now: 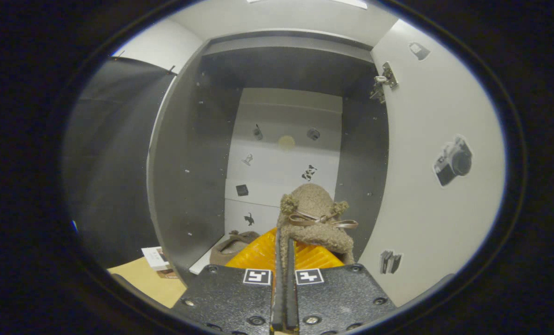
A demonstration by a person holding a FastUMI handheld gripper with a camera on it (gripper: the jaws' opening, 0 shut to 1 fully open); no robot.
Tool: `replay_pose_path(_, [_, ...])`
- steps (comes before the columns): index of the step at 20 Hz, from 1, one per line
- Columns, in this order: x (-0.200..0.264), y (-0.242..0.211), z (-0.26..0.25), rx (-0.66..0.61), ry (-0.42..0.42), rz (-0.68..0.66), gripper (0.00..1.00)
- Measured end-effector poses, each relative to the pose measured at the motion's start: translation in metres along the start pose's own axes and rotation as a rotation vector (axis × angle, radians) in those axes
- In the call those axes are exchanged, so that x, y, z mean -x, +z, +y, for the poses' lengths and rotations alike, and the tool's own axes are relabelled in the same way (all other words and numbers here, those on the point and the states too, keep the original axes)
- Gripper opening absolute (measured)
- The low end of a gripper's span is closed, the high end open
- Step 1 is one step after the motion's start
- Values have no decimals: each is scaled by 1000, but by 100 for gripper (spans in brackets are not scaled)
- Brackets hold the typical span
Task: Open the shoe cabinet door, grab the shoes and put them into the shoe cabinet, then close the shoe cabinet door.
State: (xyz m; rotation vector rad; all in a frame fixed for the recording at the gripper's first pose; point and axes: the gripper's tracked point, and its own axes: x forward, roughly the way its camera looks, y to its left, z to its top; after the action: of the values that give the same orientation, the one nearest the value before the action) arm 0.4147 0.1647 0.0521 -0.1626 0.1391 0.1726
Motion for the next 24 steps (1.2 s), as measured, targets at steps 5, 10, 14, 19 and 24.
replay_pose_path(5, [-64,-30,-3,20,-28,29,6])
replay_pose_path(10, [-124,-78,-5,45,-30,107,6])
replay_pose_path(14, [-154,-106,-4,28,-27,155,6])
replay_pose_path(19, [-176,-125,7,15,3,173,7])
replay_pose_path(24, [-176,-135,15,-10,14,198,25])
